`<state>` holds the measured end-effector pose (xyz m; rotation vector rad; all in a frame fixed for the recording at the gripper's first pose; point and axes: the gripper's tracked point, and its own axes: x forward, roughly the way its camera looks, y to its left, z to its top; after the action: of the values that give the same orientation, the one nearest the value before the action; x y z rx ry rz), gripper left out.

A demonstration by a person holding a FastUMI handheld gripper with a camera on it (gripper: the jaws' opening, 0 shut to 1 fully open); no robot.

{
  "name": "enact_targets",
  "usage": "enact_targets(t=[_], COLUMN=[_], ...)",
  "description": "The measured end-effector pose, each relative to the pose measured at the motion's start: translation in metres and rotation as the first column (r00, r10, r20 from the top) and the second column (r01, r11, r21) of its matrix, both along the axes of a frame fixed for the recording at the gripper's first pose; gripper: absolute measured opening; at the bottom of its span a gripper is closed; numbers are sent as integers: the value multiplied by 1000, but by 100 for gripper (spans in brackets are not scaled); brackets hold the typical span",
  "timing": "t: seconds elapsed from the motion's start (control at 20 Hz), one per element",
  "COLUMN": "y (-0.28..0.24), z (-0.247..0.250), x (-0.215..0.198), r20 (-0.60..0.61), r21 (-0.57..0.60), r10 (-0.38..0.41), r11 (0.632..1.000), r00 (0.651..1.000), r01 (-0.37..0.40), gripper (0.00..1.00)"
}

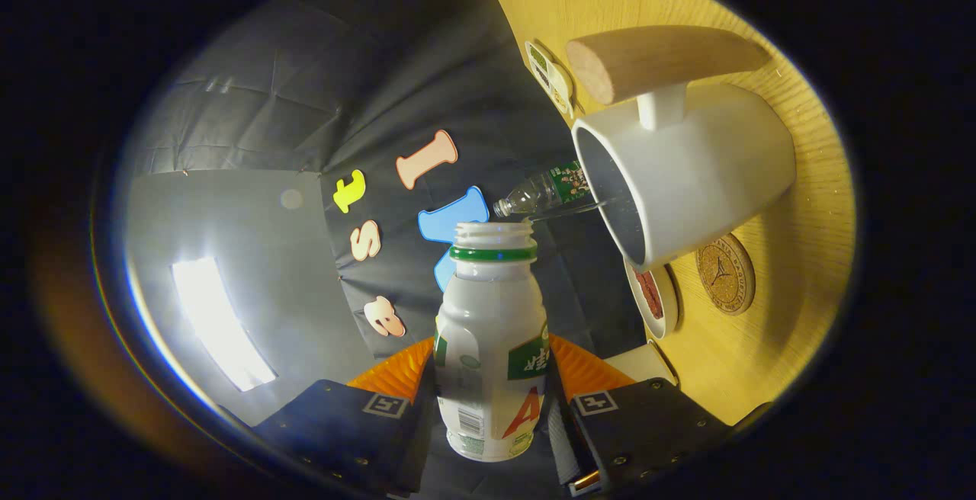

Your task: Take the bottle from table, then pour the juice into the cup, finally place the bottle on the coaster

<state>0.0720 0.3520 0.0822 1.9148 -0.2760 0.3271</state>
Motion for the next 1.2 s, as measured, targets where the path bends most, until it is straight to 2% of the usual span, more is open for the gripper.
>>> enact_targets(t=[1.2], y=[0], z=[-11], x=[0], r20=[-12], r21=[4], r10=[7], r11=[1000], r00=[1000], r01=[-7], gripper=[64])
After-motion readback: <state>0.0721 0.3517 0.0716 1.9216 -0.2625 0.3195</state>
